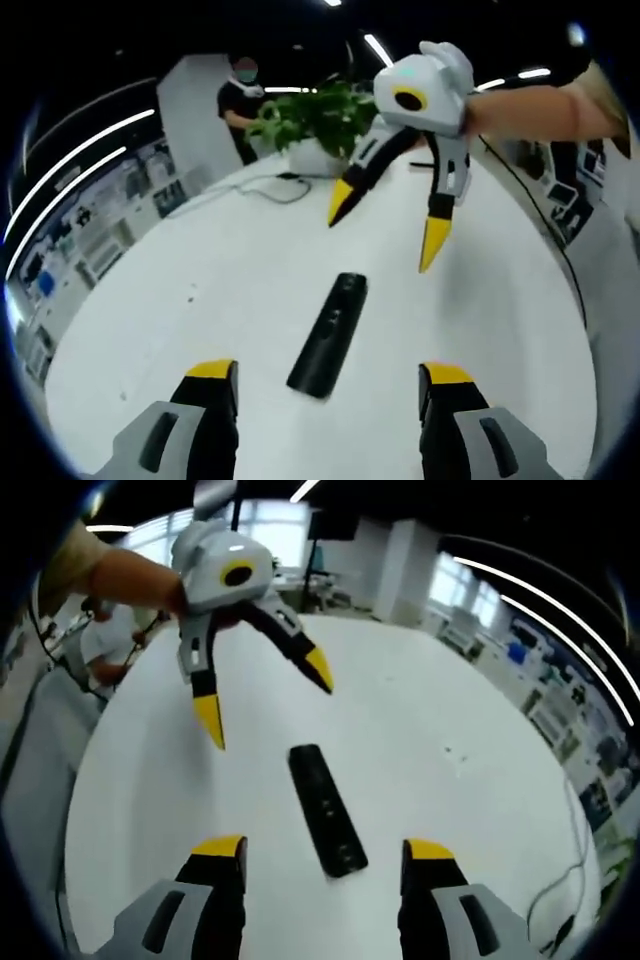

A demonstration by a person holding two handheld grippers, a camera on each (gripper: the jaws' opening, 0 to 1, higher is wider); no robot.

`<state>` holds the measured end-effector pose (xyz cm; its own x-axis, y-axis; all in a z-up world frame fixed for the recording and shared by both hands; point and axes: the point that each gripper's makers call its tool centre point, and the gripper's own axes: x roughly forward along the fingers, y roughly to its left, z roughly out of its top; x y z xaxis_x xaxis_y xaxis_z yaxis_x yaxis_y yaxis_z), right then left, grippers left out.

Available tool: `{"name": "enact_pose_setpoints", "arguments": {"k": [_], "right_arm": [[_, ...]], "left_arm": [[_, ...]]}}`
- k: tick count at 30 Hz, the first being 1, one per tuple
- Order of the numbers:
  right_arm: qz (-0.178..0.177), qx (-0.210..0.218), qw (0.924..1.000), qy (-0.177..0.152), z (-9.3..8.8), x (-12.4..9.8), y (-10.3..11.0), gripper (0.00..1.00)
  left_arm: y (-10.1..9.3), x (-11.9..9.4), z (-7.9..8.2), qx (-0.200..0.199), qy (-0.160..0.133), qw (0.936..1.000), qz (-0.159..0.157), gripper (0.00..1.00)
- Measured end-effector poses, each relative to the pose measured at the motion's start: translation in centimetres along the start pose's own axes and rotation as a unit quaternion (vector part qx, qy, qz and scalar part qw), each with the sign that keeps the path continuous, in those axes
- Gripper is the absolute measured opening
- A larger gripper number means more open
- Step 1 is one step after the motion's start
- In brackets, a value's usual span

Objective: Press the specified remote control buttons in sequence, fully releasing each button before pressing the next.

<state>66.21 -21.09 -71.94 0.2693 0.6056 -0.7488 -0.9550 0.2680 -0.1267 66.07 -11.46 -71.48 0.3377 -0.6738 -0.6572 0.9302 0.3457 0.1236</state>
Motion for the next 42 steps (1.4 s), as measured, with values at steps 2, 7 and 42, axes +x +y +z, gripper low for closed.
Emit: {"name": "enact_pose_setpoints", "arguments": {"k": [2, 7, 42], "right_arm": [[0.003, -0.003, 1.0000, 0.005, -0.2, 0.2, -0.1, 0.60], [0.007, -0.014, 0.9998, 0.016, -0.6, 0.4, -0.3, 0.58], [0.063, -0.071, 0.9887, 0.116, -2.7, 4.9, -1.8, 0.46]], "left_arm": [[0.0, 0.3, -0.2, 0.003, 0.005, 1.0000, -0.004, 0.75], [0.2, 0.9, -0.9, 0.006, 0.018, 0.9997, -0.013, 0.75], [1.5, 5.1, -2.9, 0.040, 0.100, 0.9920, -0.066, 0.62]]}}
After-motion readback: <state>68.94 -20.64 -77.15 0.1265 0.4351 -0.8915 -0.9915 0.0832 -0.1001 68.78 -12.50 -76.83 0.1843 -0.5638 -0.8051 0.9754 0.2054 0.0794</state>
